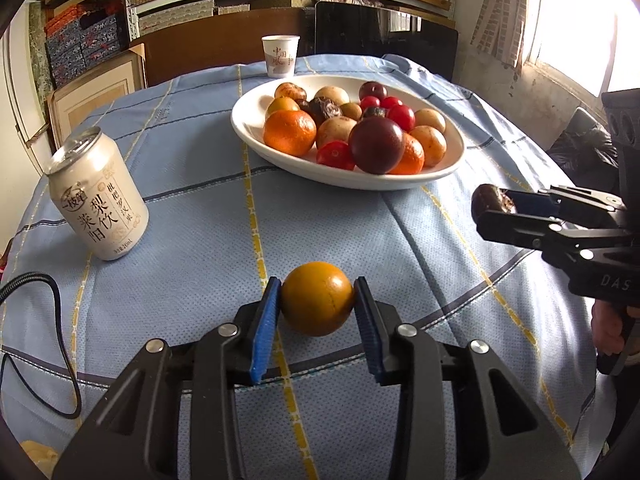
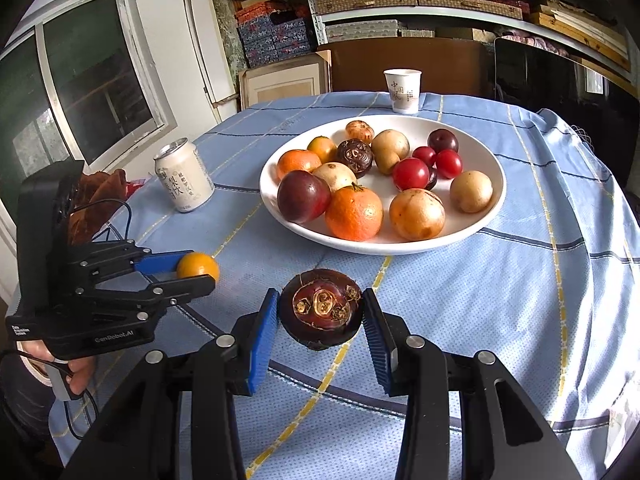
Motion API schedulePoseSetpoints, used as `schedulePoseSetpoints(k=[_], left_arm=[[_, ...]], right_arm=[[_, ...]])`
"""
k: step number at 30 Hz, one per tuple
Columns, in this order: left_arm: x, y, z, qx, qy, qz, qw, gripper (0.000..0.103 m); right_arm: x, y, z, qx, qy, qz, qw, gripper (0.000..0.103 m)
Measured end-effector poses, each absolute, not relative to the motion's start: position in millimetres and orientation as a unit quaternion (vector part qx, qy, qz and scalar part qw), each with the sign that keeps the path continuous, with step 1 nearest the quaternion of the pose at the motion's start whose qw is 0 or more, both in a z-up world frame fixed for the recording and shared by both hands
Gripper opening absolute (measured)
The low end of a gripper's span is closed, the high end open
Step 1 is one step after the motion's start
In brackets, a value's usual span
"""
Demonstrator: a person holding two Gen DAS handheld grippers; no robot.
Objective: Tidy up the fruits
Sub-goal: 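Grasp a dark brown round fruit with the right tool while the left tool grasps a yellow-orange fruit, then carry both fruits over the plate and open both tools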
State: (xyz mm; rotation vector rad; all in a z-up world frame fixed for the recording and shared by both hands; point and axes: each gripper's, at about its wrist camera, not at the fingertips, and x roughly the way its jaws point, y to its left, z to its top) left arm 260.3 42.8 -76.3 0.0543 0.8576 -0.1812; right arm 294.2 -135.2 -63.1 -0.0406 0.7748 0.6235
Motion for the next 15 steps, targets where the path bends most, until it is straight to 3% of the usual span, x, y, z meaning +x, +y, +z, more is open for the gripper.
schedulePoseSetpoints(k=[15], left_arm=[[271.5,29.3,-45.1,0.032,0.387,-0.100,0.916,0.037]], right_arm=[[293.5,-145.5,-48.1,-0.020,0.331,0.276,0.902,0.042]])
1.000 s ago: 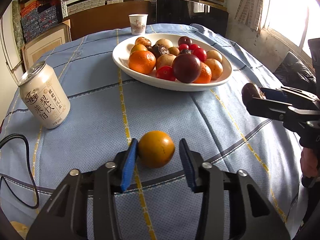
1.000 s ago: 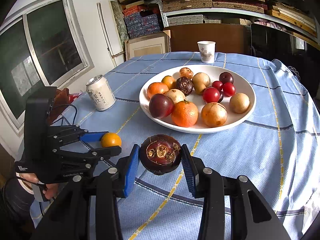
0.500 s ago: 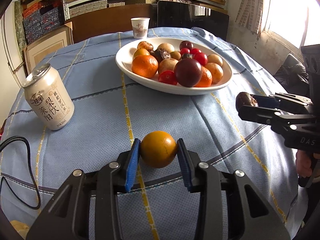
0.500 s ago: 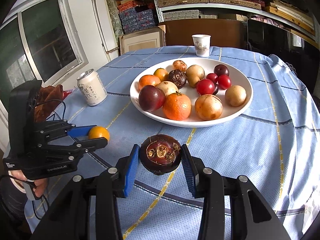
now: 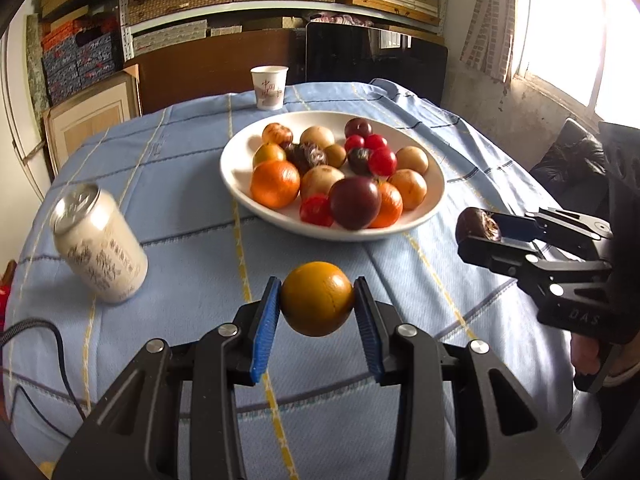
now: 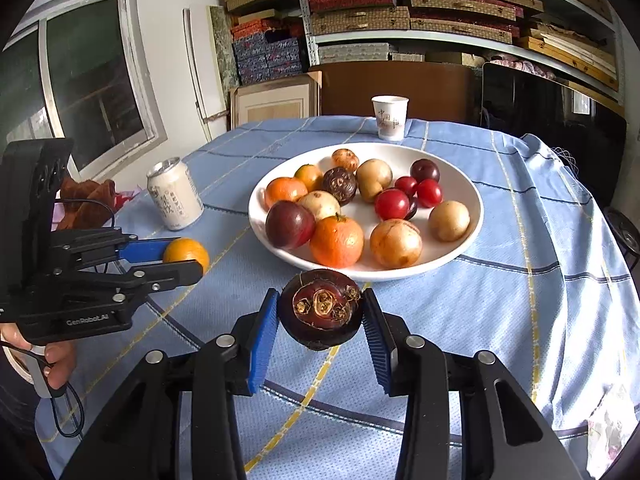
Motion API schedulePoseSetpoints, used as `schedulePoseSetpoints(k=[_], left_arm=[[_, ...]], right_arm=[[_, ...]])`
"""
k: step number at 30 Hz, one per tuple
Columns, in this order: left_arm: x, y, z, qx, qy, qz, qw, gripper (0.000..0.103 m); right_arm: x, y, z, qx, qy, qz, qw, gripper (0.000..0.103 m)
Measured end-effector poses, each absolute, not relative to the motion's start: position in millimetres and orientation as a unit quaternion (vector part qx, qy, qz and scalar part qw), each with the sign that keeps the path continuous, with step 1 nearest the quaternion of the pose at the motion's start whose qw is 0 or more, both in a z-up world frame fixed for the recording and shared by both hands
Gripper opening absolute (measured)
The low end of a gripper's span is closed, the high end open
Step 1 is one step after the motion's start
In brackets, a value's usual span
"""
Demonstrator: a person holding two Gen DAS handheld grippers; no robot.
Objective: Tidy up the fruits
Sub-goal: 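Carry both fruits over the plate and open both tools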
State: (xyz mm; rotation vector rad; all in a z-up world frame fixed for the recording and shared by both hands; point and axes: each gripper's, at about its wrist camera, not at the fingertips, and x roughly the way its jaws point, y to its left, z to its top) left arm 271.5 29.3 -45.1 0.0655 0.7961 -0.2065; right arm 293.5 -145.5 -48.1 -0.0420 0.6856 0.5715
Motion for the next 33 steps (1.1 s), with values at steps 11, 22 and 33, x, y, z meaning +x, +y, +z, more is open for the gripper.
schedulePoseSetpoints(k=[11,22,33], left_arm=[[340.3,12.1,-1.5,0.041,0.372,-0.096,0.923,0.037],[427.8,2.6,-14.2,0.005,0.407,-0.080,0.910,0.037],[447.0,9.8,-28.5,0.015,0.418,-0.023,0.908,0.071]], right_arm=[[360.0,-165.4,-25.8,0.056,0.324,0.257,0.909,0.042],[438.6,-149.1,-43.8,0.048,0.336,0.240,0.909,0.042],[445.0,-141.2,-40.4,0.028,0.321,0.243,0.915,0.066]])
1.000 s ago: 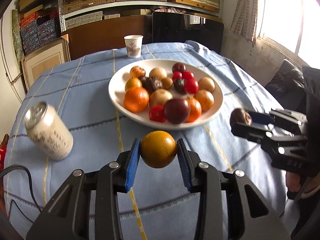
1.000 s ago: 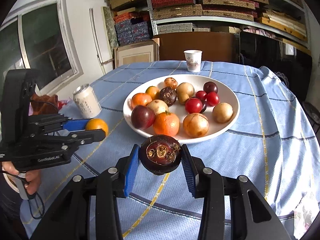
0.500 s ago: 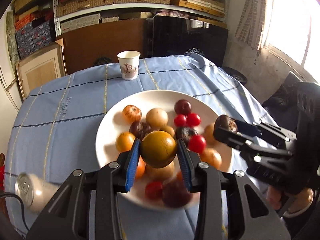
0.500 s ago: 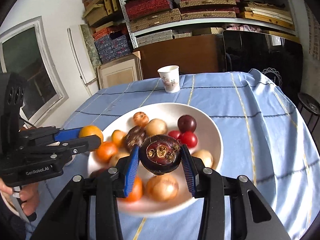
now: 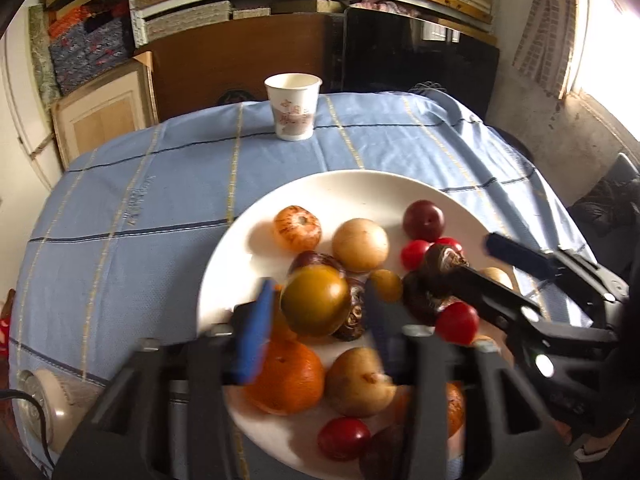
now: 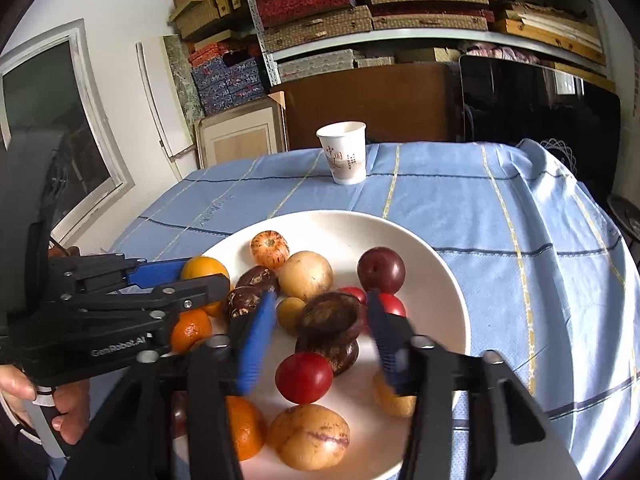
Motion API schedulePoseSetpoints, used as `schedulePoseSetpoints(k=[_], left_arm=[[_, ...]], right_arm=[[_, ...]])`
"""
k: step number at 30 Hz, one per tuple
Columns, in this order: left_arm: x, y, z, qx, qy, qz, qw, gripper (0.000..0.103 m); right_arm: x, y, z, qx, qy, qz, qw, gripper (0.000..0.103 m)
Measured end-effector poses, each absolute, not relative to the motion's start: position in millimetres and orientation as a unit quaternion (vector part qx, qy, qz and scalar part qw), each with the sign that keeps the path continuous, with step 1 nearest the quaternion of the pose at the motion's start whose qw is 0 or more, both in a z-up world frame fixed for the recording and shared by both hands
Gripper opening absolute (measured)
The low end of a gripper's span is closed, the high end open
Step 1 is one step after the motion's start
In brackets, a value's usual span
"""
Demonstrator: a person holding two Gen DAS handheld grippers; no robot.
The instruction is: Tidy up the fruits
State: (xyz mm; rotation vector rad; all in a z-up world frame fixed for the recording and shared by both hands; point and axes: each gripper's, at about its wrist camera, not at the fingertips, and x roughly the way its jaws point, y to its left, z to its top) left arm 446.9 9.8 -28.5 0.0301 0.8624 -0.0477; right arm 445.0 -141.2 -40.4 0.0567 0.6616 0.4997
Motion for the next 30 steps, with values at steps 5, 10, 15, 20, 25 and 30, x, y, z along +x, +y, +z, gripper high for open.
schedulePoseSetpoints(k=[5,10,15,20,25,30], left_arm=[[426.1,14.5,-6.9,0.014,0.388,0.004,0.922,0.086],[380.5,15.6,24.5,0.028,0.350,0.024,0.936,0.095],[313.7,17.7,50.4,0.031,0.324,0.029,0.945,0.098],[237.8,15.3,51.8,0.020,0.315,0.023,0.949,0.098],[184.0,7.1,39.0,0.033,0.311,0.039,0.949,0.098],[153.0,-3.9,30.7,0.041,0.307,0.034,0.950,0.098]], right_arm=[[422.6,-142.6,-18.2,-0.007,0.301,0.239,0.923,0.078],[375.0,-140.9,9.0,-0.051,0.263,0.234,0.935,0.096],[317.9,-146.5,22.6,-0.064,0.267,0.240,0.931,0.099],[256.6,-147.0,20.5,-0.091,0.280,0.236,0.926,0.099],[216.9,-151.8,9.7,-0.106,0.284,0.220,0.927,0.099],[195.2,-155.2,6.7,-0.105,0.280,0.208,0.931,0.099]])
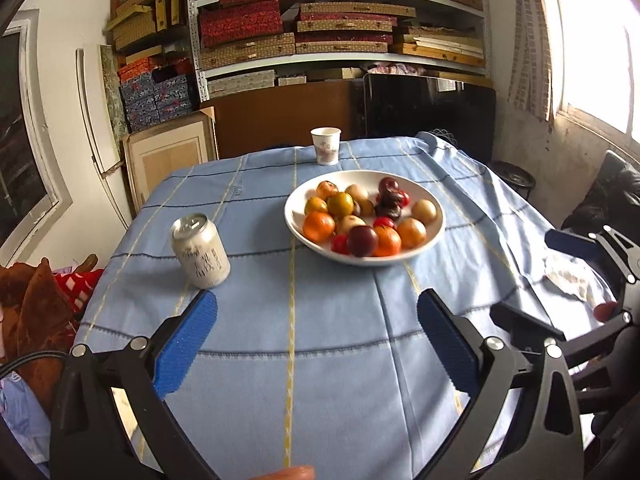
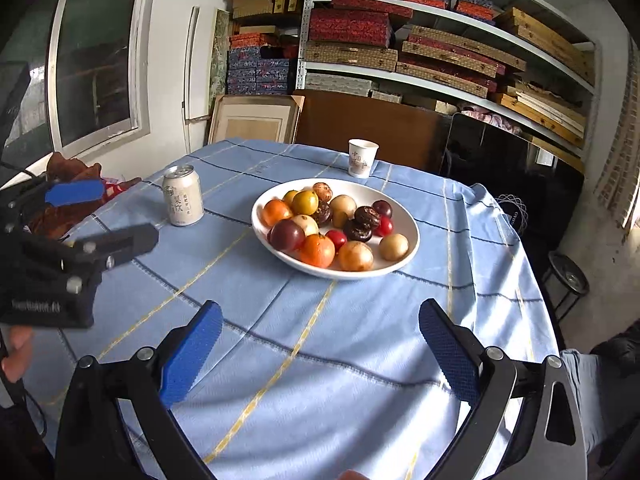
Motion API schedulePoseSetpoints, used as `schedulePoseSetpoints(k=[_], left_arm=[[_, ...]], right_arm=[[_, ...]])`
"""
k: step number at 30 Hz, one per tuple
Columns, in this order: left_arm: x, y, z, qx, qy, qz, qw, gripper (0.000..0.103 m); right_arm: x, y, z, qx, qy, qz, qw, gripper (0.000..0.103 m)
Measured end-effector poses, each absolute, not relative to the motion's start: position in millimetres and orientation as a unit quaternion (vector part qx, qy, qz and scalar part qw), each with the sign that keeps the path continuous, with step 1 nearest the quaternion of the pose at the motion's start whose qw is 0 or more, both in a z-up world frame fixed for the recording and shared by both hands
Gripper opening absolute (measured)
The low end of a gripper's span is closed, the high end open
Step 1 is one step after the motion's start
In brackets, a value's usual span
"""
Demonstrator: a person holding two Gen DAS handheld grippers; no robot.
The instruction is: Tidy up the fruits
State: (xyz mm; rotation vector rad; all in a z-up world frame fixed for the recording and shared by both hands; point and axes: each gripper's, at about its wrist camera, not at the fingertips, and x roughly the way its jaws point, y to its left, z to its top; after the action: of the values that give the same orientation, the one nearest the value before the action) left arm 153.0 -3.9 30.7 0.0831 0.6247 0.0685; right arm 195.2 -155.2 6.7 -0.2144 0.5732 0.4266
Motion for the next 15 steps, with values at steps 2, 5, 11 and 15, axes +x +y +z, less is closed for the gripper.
schedulePoseSetpoints(k=[2,5,11,15], left_arm=[[146.7,-5.9,27.8,0.044,0.307,0.031,0.950,0.098],[141.5,-7.9,23.6,0.043,0.311,0.029,0.949,0.098],[137.9,-7.6,22.4,0.041,0.311,0.031,0.949,0.098],[139.8,-3.1,23.5,0.036,0.310,0.036,0.949,0.098]], right_arm=[[187.4,-155.6,6.8,-0.103,0.277,0.209,0.932,0.099],[181.4,-157.1,7.4,-0.100,0.276,0.205,0.934,0.099],[177.7,-158.9,6.0,-0.100,0.279,0.198,0.934,0.099],[177.3,-158.9,5.7,-0.101,0.278,0.199,0.934,0.099]])
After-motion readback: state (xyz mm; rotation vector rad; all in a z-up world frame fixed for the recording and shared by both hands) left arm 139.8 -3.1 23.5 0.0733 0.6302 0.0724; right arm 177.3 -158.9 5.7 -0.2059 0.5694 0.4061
